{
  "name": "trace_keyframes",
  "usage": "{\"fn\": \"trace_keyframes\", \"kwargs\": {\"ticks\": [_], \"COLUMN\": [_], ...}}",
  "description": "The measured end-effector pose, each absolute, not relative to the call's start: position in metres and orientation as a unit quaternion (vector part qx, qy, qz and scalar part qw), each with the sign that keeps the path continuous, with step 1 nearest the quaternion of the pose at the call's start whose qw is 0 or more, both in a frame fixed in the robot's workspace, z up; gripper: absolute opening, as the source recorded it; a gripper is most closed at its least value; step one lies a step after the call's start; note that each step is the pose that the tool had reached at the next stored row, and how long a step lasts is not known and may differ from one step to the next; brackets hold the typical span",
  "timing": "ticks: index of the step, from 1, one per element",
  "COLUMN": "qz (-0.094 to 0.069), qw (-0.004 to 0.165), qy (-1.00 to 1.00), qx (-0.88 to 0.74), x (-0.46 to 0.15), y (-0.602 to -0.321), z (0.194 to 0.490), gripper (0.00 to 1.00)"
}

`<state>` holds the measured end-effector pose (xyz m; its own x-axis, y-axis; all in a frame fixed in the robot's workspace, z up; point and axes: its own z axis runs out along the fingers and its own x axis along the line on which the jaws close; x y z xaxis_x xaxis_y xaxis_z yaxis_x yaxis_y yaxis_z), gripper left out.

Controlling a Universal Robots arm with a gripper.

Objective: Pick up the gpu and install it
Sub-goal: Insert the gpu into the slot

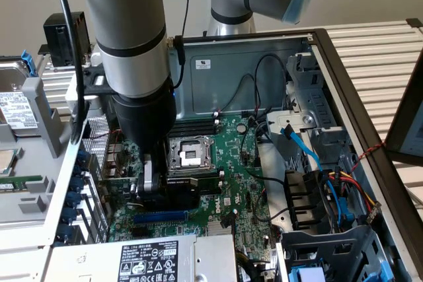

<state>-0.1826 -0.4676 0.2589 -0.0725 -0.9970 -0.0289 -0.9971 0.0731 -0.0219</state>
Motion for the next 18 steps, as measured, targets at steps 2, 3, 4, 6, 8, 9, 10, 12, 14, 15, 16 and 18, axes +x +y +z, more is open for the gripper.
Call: {"fn": "trace_keyframes", "kwargs": {"ticks": [2, 3, 4, 6, 8, 9, 10, 12, 14, 15, 16, 18], "qz": [0.002, 0.002, 0.002, -0.001, -0.002, -0.002, -0.002, -0.002, -0.002, -0.002, -0.002, -0.002], "qw": [0.018, 0.018, 0.018, 0.017, 0.017, 0.017, 0.017, 0.017, 0.017, 0.017, 0.017, 0.017], "qy": [0.732, 0.732, 0.732, 0.732, 0.732, 0.732, 0.732, 0.732, 0.732, 0.731, 0.730, 0.728], "qx": [-0.681, -0.681, -0.681, -0.681, -0.681, -0.681, -0.681, -0.681, -0.681, -0.682, -0.683, -0.686], "x": [-0.1826, -0.1826, -0.1826, -0.1826, -0.1826, -0.1825, -0.1825, -0.1826, -0.1826, -0.1826, -0.1826, -0.1826], "y": [-0.4676, -0.4676, -0.4674, -0.4659, -0.4659, -0.4659, -0.4659, -0.4658, -0.4658, -0.4658, -0.4657, -0.4657], "z": [0.2590, 0.2589, 0.2588, 0.2588, 0.2588, 0.2588, 0.2589, 0.2589, 0.2590, 0.2590, 0.2589, 0.2589], "gripper": [0.27, 0.27, 0.27, 0.27, 0.27, 0.27, 0.27, 0.27, 0.27, 0.27, 0.27, 0.27]}}
